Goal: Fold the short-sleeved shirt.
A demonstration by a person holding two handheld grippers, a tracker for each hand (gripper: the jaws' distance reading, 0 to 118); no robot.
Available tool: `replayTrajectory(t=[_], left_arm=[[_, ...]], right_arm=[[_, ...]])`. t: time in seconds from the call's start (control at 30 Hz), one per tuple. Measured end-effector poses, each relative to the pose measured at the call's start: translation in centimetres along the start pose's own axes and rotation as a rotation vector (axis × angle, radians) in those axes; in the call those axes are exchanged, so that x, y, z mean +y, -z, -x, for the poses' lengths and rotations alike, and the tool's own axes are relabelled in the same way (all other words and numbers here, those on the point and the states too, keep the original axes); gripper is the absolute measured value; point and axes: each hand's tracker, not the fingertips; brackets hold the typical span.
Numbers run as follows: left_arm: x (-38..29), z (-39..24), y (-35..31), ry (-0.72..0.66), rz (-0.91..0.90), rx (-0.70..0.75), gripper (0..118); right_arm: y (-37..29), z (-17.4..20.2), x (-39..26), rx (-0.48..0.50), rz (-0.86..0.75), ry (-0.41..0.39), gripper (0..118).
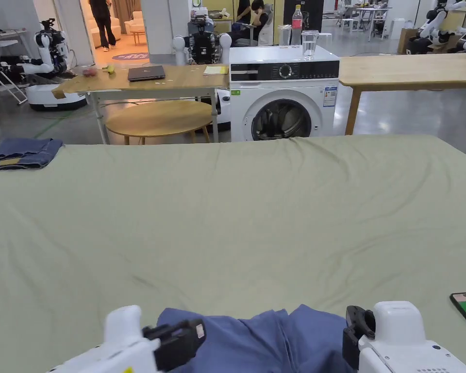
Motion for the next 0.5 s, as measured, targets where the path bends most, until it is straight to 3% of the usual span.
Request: replayTrajectory(t=[0.03,0.1,0.2,0.33,0.37,0.43,0.47,0.5], left_arm=[[0.1,1.8,-0.7,-0.082,-0.005,-0.009,117],[0.1,4.8,-1.6,-0.204,-0.084,-0.012,118],[-1.3,7.6,0.1,-0.378,0.052,-0.049,118],[-5.8,9.5,4.7,-0.707,0.102,-0.353,118],[-5.8,8.9,5.2,-0.701,0.046,-0.412,118],[-5.2,7.1,5.9,-0.696,0.047,-0.367,118],[-5.1,6.2,5.9,-0.709,0.019,-0.326,114],[-4.8,6.1,6.3,-0.725,0.014,-0.277,82]], right_arm=[[0.1,0.3,0.0,0.004,0.0,-0.002,0],[0.3,0.8,0.1,0.014,0.001,-0.003,0],[0.4,1.3,0.1,0.028,0.004,-0.004,0],[0.3,1.3,0.0,0.032,0.003,-0.014,0],[0.2,1.1,0.0,0.031,0.002,-0.013,0],[0.1,0.6,0.0,0.026,0.002,-0.011,0],[0.1,0.4,0.0,0.018,0.003,-0.012,0],[0.1,0.2,0.0,0.013,0.004,-0.013,0]])
